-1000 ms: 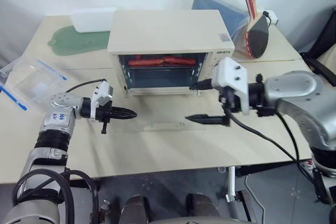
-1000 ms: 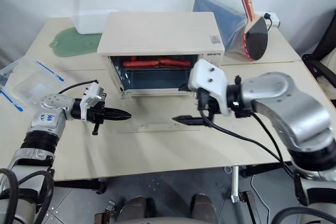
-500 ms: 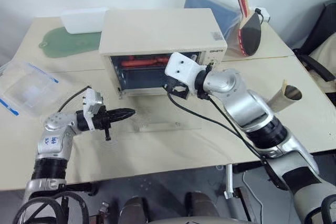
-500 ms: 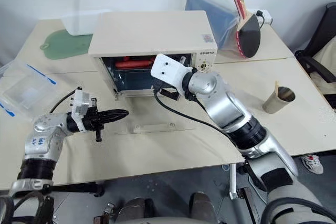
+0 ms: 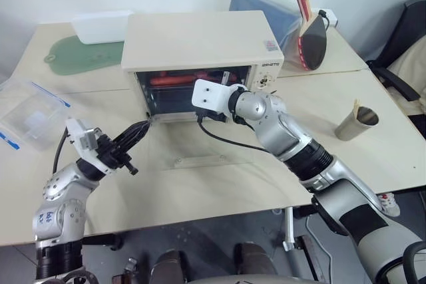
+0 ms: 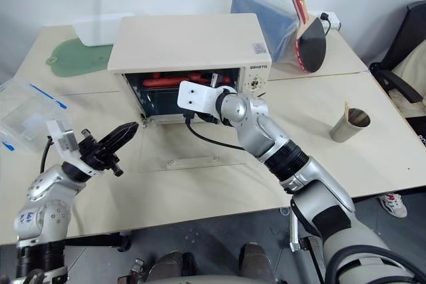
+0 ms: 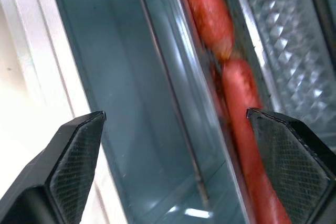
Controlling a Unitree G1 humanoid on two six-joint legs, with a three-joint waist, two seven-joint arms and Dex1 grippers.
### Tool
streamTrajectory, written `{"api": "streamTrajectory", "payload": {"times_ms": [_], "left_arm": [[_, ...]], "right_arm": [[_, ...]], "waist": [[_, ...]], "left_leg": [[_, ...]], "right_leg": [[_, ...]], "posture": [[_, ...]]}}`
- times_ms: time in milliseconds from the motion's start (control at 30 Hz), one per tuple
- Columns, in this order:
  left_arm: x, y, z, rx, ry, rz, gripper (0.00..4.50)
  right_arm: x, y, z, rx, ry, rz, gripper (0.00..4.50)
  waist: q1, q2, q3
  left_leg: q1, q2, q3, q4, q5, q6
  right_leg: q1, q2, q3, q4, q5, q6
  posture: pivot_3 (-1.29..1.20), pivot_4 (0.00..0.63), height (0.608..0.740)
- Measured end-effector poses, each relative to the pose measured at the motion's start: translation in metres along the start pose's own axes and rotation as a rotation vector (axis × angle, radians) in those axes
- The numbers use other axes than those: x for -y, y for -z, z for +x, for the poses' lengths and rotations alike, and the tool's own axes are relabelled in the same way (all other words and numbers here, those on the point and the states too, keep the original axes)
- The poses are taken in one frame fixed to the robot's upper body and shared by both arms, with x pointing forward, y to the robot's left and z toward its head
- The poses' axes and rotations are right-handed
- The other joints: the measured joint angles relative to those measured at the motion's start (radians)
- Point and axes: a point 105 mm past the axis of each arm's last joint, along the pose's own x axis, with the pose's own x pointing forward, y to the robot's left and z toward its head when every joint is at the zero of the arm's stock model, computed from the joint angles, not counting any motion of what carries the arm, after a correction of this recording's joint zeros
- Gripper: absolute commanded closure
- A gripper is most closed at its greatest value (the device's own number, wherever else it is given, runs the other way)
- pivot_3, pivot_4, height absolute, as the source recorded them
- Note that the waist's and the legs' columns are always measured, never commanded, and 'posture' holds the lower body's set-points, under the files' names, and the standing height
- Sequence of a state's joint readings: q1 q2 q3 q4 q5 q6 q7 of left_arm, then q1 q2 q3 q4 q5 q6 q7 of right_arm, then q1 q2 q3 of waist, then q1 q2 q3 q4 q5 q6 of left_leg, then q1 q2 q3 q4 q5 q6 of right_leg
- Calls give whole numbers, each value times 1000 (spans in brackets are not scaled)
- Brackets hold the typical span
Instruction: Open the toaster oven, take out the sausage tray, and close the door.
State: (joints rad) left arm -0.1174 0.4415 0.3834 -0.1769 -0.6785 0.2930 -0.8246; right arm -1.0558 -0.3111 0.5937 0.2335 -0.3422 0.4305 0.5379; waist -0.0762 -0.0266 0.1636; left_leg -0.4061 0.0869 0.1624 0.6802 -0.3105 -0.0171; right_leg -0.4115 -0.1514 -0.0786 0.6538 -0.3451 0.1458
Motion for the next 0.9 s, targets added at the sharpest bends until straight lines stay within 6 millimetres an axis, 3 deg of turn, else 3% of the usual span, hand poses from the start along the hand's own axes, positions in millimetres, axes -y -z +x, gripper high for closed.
{"api": "streamTrajectory", "payload": {"times_ms": [300,400,600,800,900], "left_arm": [[-4,4,-8,-9,-68,-24,4481],[-5,3,-7,-6,-74,-20,4500],[-6,0,-5,5,-74,-11,4500],[-12,6,-6,-43,-128,-59,2974],[-13,7,-6,-44,-131,-69,2060]], "right_arm": [[-8,0,14,0,-2,-50,0],[-9,-3,16,8,3,-74,547],[-1,-7,18,13,33,-112,2417],[10,-7,20,-2,97,-178,4466],[9,-7,21,7,108,-200,4500]], "waist": [[-8,0,0],[-9,0,0],[-9,0,0],[-9,0,0],[-10,1,0]], "left_leg": [[0,0,0,0,0,0],[0,0,0,0,0,0],[0,0,0,0,0,0],[1,0,0,0,0,0],[1,0,0,0,0,-1]], "right_leg": [[0,0,0,0,0,0],[0,0,0,0,0,0],[0,0,0,0,0,0],[1,0,0,0,0,0],[1,0,0,0,0,0]], "posture": [[0,150,740],[0,150,740],[0,150,740],[0,150,740],[0,150,740]]}}
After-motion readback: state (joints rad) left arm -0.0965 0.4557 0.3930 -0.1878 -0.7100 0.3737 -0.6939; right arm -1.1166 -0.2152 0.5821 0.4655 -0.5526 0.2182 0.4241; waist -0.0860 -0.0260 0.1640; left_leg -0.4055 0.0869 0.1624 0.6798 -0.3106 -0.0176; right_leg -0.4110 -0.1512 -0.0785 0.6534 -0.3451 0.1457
